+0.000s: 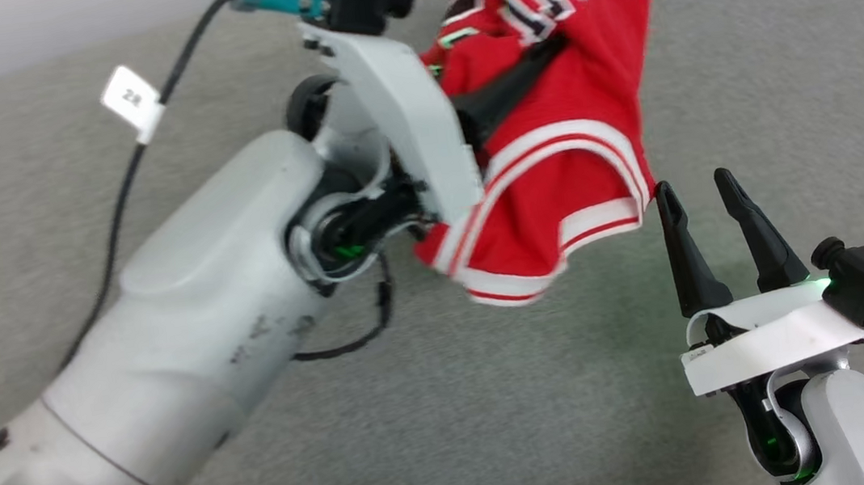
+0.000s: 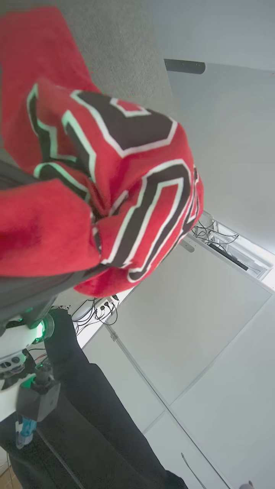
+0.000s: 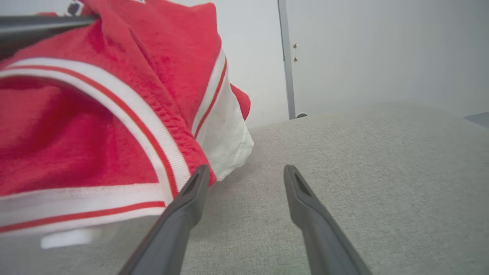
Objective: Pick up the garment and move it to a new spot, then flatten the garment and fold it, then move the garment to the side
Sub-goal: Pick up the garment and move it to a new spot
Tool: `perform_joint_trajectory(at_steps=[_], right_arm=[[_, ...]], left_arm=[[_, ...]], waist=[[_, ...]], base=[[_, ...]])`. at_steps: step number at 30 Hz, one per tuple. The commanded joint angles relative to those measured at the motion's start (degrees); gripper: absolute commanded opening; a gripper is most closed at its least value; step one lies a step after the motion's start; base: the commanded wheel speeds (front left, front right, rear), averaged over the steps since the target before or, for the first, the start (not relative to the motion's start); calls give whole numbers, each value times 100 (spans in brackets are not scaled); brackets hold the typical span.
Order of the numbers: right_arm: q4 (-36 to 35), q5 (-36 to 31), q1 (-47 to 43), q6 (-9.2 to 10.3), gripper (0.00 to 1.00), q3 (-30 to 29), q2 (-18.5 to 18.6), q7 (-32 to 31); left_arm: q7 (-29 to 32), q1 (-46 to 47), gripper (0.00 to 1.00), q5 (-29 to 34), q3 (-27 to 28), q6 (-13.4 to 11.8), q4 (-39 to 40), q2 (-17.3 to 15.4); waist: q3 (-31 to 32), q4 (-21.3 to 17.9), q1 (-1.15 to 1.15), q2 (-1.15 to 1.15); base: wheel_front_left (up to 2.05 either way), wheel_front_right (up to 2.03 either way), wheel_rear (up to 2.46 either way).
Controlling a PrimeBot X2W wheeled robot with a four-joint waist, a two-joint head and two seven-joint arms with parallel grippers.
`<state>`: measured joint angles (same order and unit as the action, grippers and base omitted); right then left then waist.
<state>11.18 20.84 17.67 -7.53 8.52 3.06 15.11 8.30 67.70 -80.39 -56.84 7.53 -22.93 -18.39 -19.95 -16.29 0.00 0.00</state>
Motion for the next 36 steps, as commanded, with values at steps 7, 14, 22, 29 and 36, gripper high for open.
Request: perform_joint_trajectory(at_steps=[7,14,22,29,36], right_arm=[[-70,187,-4,8,100,40,-21,5],[-127,285,94,8,100,81,-21,5],[-244,493,226,8,100,243,-22,5],[-289,678,196,8,100,295,-20,5],[-198,552,119,8,100,181,-18,5]], left_arm=[[-83,-176,0,30,-298,-11,-949,-534],[-145,100,0,607,-962,-11,-1907,-710],[632,170,0,1782,-1704,-11,-1881,-777],[1094,-116,0,2153,-1793,-20,-1891,-956],[565,-17,100,1825,-1759,-50,-1871,-988]], waist=[[-449,-619,0,0],[-598,-633,0,0],[-859,-668,0,0],[-1071,-853,0,0],[-857,-749,0,0]], base=[[0,0,0],[0,0,0],[0,0,0],[0,0,0],[0,0,0]])
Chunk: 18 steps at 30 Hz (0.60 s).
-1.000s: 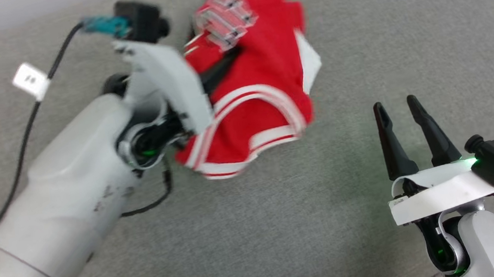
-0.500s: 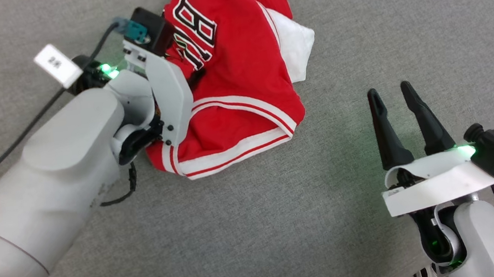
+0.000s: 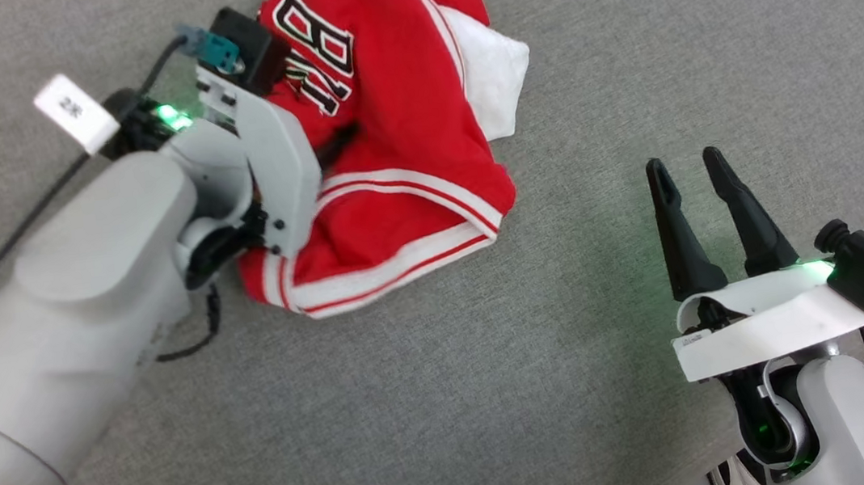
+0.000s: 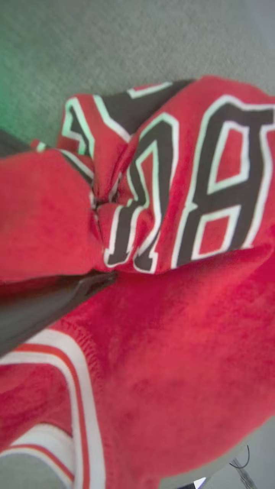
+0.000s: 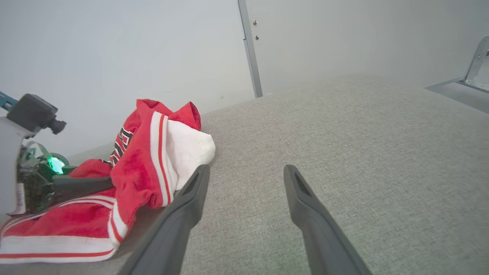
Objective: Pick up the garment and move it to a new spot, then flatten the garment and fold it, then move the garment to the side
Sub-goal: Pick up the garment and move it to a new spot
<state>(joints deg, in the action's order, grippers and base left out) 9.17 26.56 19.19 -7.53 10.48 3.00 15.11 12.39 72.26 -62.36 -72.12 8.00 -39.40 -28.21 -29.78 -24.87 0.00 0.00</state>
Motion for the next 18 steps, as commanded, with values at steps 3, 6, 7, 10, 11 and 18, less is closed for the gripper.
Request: perform_joint_trajectory(at_steps=[3,6,7,10,11,18], right_arm=[[76,-196,-94,8,100,-66,-13,5],[168,-426,-130,8,100,-137,-12,5],[198,-507,-133,8,100,-169,-11,5],[348,-752,-214,8,100,-278,-9,5],[411,-833,-240,8,100,-313,-10,5],[730,-1297,-405,8,100,-515,-5,5]], left_arm=[[-194,-381,100,-292,-194,-76,-128,79],[-582,-349,100,-575,-156,-61,39,162],[-727,-354,100,-693,-133,-60,90,176],[-1179,-456,100,-939,-108,-60,266,220],[-1333,-543,100,-1030,-103,-60,311,228],[-2430,-1304,100,-1318,-97,-60,351,101]], waist=[[364,304,0,0],[628,545,0,0],[718,634,0,0],[996,945,0,0],[1088,1059,0,0],[1649,1766,0,0]], base=[[0,0,0],[0,0,0],[0,0,0],[0,0,0],[0,0,0],[0,0,0]])
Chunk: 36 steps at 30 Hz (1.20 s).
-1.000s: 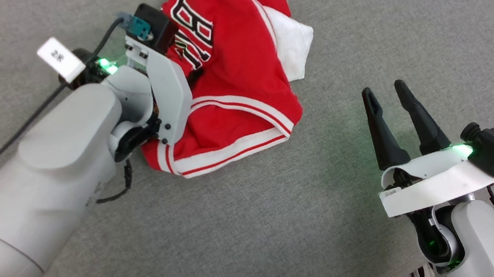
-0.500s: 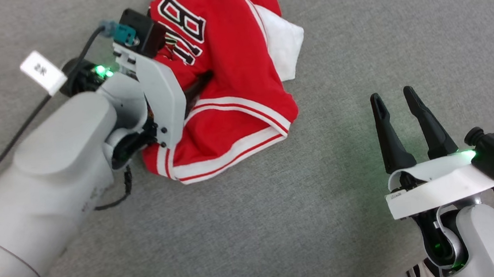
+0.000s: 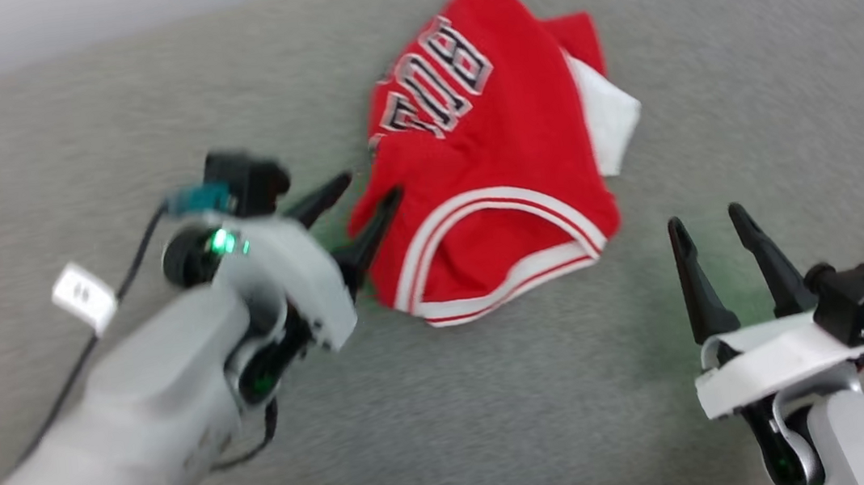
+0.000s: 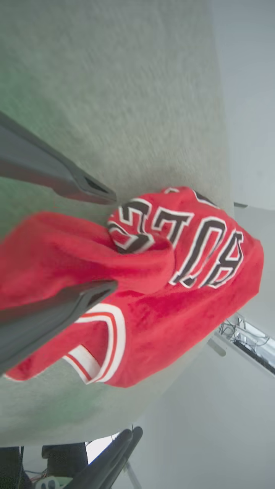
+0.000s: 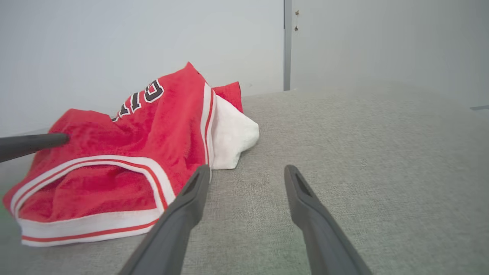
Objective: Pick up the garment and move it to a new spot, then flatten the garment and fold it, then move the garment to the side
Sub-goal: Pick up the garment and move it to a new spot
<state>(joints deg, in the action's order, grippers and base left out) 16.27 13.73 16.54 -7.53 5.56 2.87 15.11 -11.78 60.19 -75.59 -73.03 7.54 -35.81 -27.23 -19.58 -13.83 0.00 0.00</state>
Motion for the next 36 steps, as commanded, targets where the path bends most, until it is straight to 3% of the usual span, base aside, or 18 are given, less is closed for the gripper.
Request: perform_joint_trajectory(at_steps=[1,6,15,20,21,31,36], right_arm=[[50,-74,-164,8,100,-74,8,5],[139,-251,-352,8,100,-269,49,5],[248,-247,-868,8,100,-479,318,5],[260,-190,-1122,8,100,-610,484,3],[260,-190,-1122,8,100,-610,484,3],[62,-115,-1215,8,100,-797,602,-82],[-47,-103,-1142,8,100,-860,632,-102]], left_arm=[[-114,-212,100,35,-6,-14,-69,-12],[-333,-949,100,-22,402,-14,-500,25],[-334,-2837,100,1124,3129,-20,-541,226],[-335,-3912,100,2131,4513,-135,20,332],[-335,-3912,100,2131,4513,-135,20,332],[-336,-5524,100,4776,6481,-668,1939,667],[-336,-5893,100,5575,7062,-580,2572,1009]], waist=[[694,763,0,0],[995,1164,0,0],[1535,1684,0,0],[1792,1817,0,0],[1792,1817,0,0],[1866,1775,0,0],[1926,1681,0,0]], base=[[0,0,0],[0,0,0],[0,0,0],[0,0,0],[0,0,0],[0,0,0],[0,0,0]])
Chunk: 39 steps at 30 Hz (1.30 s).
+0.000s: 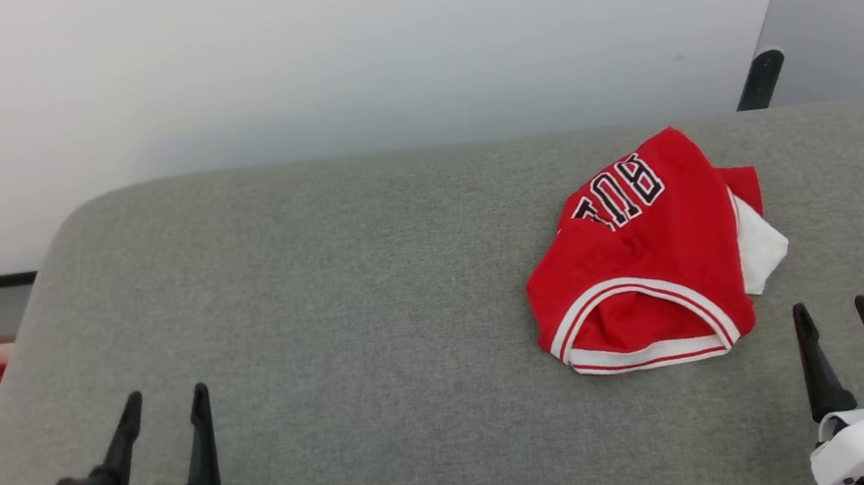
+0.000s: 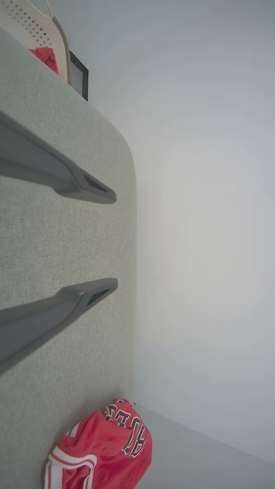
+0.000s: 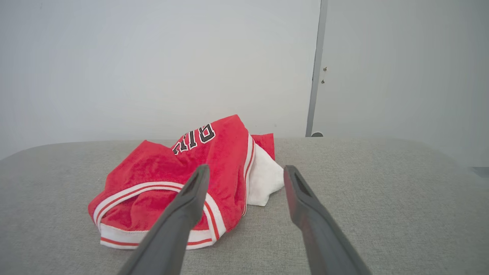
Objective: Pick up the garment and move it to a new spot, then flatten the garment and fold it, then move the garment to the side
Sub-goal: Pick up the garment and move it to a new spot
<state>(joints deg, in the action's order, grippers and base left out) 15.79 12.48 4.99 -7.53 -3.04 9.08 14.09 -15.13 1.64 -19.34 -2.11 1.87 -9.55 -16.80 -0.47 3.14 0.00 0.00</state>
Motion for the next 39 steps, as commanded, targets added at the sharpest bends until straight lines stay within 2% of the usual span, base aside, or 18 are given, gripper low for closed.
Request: perform_joint_trajectory(at_steps=[1,8,15,26,39], right_arm=[[-25,26,24,8,100,-4,13,-12],[-90,45,-24,8,100,16,-35,-12],[-71,0,-37,8,100,26,-122,29],[-23,-34,6,8,100,67,-160,63],[-6,-26,48,8,100,121,-180,82]], left_arm=[[-1,-104,100,79,30,31,9,6],[-1,-402,100,457,384,231,148,371],[-1,-518,100,653,607,372,198,595],[-1,-540,100,876,684,510,208,707],[-1,-508,100,979,671,549,194,759]], waist=[[24,-35,0,0],[5,-181,0,0],[-63,-211,0,0],[-48,-183,0,0],[-89,-237,0,0]], base=[[0,0,0],[0,0,0],[0,0,0],[0,0,0],[0,0,0]])
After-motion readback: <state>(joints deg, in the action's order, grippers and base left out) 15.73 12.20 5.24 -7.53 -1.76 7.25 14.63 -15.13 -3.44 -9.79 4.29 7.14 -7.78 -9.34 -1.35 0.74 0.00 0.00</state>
